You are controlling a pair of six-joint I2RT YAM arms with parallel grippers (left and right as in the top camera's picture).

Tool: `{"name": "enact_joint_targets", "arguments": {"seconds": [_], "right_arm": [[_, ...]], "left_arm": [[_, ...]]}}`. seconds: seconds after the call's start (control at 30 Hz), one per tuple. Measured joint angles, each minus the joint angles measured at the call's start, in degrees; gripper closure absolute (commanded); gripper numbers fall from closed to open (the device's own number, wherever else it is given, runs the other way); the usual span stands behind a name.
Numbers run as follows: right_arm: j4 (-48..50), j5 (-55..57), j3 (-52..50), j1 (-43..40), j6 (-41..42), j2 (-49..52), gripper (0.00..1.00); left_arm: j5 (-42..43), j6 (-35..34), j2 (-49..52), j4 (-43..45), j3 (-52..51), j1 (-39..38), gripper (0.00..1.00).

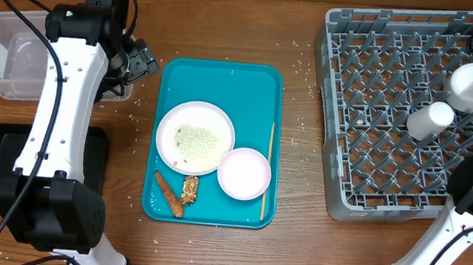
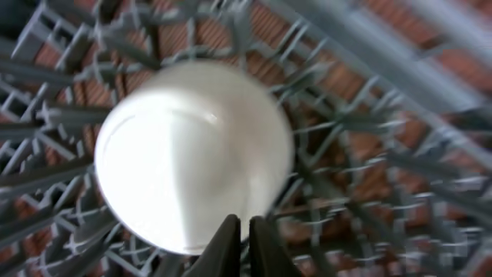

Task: Sort waste into correct bins and load items into the dishwasher
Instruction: 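Adjust and release the bowl in the rack's upper right corner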

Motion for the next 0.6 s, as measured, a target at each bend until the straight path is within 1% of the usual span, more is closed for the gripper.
{"name": "enact_joint_targets", "arguments": {"seconds": [0.17, 0.27, 0.37, 0.4, 0.53, 0.6], "right_arm": [[-2.29, 5.64, 3.30, -0.24, -0.04, 0.00, 0.89], [-2.86, 6.40, 3.34, -0.24, -0.02, 0.00, 0.88], [-2.71, 5.03, 3.34, -0.22, -0.02, 0.00, 0.85], [-2.19, 4.22, 3.34, -0.22, 0.00, 0.00, 0.83], [2.97, -0.17, 3.32, -0.24, -0.17, 0.00, 0.75], [5.57, -2.64, 2.86, -0.22, -0.37, 0.00, 0.74]], "left_arm": [[0.00, 0.00, 0.00, 0.00, 0.00, 0.00, 0.00], [0.00, 0.00, 0.00, -0.02, 0.00, 0.00, 0.00], [0.00, 0.00, 0.00, 0.00, 0.00, 0.00, 0.00], [0.00, 0.00, 0.00, 0.00, 0.00, 0.00, 0.00], [0.00, 0.00, 0.00, -0.02, 0.00, 0.00, 0.00], [0.00, 0.00, 0.00, -0.02, 0.00, 0.00, 0.00]]}}
